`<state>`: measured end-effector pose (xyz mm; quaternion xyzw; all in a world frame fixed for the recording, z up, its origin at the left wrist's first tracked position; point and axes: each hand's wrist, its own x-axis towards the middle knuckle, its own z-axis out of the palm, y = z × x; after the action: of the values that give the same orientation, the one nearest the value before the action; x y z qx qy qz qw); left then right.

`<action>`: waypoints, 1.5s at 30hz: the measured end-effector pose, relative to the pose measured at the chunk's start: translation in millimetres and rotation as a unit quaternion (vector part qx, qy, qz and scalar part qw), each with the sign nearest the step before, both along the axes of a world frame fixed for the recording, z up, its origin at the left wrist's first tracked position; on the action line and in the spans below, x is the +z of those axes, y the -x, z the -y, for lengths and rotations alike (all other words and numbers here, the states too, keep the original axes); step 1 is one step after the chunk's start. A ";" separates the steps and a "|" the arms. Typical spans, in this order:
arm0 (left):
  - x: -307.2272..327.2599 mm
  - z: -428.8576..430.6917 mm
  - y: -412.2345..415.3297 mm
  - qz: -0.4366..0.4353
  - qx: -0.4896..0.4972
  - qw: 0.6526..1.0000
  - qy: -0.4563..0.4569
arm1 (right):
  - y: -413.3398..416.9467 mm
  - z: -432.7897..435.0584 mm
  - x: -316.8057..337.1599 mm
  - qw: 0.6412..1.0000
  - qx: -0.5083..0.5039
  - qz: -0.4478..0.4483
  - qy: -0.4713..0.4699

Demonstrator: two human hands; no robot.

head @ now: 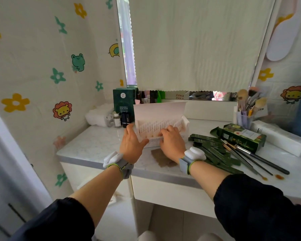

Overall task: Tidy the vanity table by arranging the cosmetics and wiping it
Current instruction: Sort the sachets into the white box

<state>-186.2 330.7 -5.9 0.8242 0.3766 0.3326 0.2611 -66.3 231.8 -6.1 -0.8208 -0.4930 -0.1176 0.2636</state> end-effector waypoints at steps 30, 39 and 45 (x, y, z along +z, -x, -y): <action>15.0 -1.7 39.0 0.053 -0.036 0.997 0.043 | 24.3 3.9 16.5 0.997 0.043 -0.009 -0.058; 24.1 8.6 98.4 0.028 0.026 0.999 0.013 | 63.3 -11.0 18.7 0.995 0.089 -0.009 -0.036; 22.4 7.7 137.4 0.005 0.072 0.997 0.002 | 94.5 -31.7 15.4 0.991 0.130 -0.018 -0.028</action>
<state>-323.6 323.0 16.5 0.7928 0.4347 0.3535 0.2400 -160.9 263.5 9.3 -0.7442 -0.5872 -0.0813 0.3079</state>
